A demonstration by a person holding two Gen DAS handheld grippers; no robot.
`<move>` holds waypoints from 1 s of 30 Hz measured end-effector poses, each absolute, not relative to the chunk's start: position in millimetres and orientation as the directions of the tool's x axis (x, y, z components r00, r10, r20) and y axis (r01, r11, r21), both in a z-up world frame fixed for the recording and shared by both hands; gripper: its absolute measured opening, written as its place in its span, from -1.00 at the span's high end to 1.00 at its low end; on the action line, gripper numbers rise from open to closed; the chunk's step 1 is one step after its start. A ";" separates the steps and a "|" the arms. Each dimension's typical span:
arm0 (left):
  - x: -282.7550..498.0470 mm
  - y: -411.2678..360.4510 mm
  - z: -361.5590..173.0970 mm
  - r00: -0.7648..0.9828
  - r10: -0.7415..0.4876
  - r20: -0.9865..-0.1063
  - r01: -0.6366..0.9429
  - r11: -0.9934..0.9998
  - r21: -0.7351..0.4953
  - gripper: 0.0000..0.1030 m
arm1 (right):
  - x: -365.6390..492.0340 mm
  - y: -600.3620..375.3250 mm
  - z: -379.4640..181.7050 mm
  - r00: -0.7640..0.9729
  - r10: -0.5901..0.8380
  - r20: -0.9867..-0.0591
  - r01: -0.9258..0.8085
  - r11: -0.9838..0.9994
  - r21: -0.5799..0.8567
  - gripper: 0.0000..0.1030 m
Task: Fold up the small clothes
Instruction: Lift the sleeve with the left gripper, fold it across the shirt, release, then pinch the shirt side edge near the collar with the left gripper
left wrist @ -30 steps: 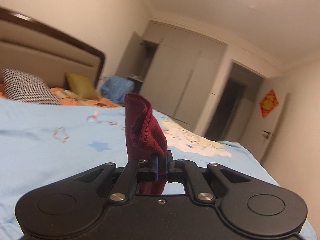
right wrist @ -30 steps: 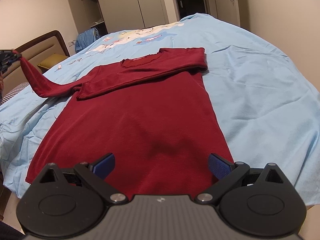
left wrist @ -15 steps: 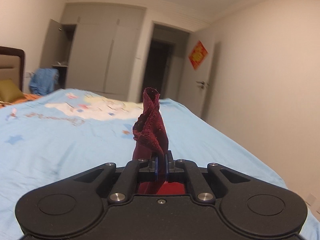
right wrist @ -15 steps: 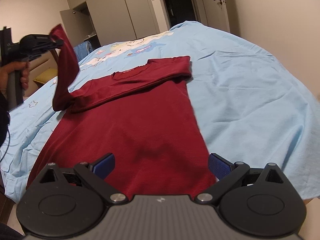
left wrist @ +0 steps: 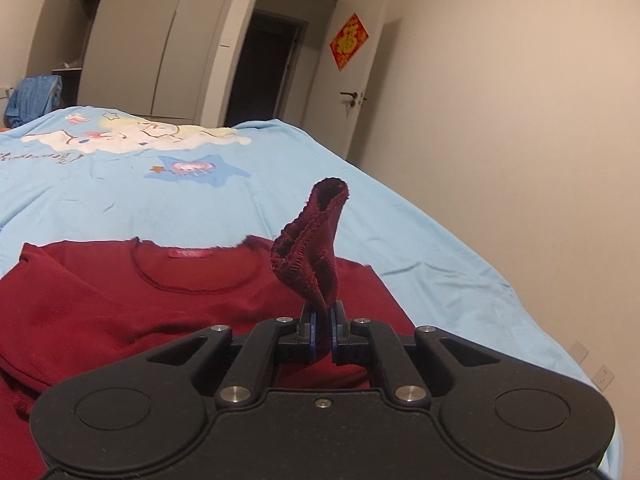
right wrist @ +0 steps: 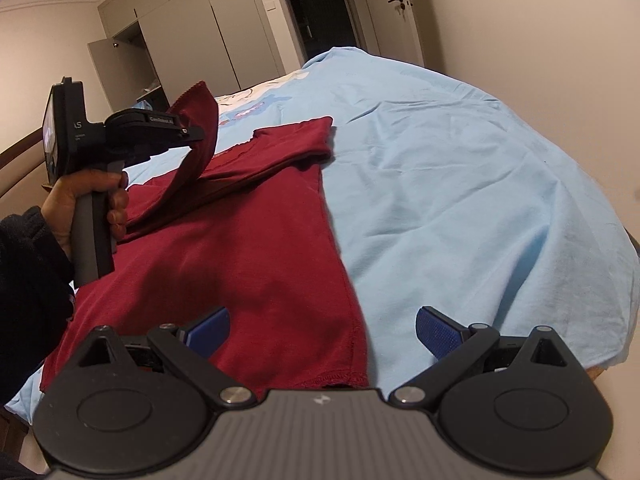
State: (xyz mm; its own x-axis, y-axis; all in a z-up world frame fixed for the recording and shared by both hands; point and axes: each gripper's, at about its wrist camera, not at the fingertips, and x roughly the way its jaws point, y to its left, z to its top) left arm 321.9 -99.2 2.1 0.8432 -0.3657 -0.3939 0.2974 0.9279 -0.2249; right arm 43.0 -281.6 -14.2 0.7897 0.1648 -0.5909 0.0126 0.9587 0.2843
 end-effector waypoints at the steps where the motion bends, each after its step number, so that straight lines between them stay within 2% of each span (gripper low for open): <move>1: 323.4 -102.6 -1.8 0.837 -0.368 -0.405 0.304 0.928 -0.216 0.88 | 42.4 -281.4 -14.2 0.790 0.164 -0.590 0.014 0.959 0.284 -0.97; 4: 332.6 -108.6 -5.7 0.814 -0.363 -0.453 0.296 0.931 -0.214 0.84 | 41.8 -282.7 -14.4 0.791 0.164 -0.589 0.013 0.959 0.284 -0.97; 8: 333.0 -104.9 -11.7 0.788 -0.379 -0.486 0.301 0.925 -0.233 0.57 | 41.1 -283.4 -16.3 0.789 0.162 -0.592 0.020 0.957 0.288 -0.97; 12: 326.9 -95.4 -12.9 0.768 -0.396 -0.504 0.301 0.917 -0.262 -0.09 | 44.8 -282.6 -18.3 0.785 0.165 -0.597 0.021 0.956 0.291 -0.97; 15: 320.0 -81.2 -11.7 0.764 -0.398 -0.508 0.289 0.915 -0.282 -0.45 | 47.7 -279.2 -18.2 0.785 0.168 -0.596 0.014 0.958 0.288 -0.98; 18: 306.9 -59.7 -7.5 0.774 -0.376 -0.509 0.256 0.921 -0.292 -0.68 | 54.9 -275.1 -19.2 0.787 0.169 -0.593 0.004 0.960 0.280 -0.99; 21: 295.0 -29.4 -2.7 0.798 -0.309 -0.517 0.178 0.941 -0.288 -0.80 | 68.2 -268.1 -20.1 0.789 0.174 -0.589 -0.022 0.966 0.256 -0.99; 30: 296.8 91.4 9.2 0.843 -0.032 -0.537 -0.124 0.960 -0.252 -0.90 | 130.4 -235.0 -15.3 0.816 0.265 -0.514 -0.202 0.963 0.176 -0.99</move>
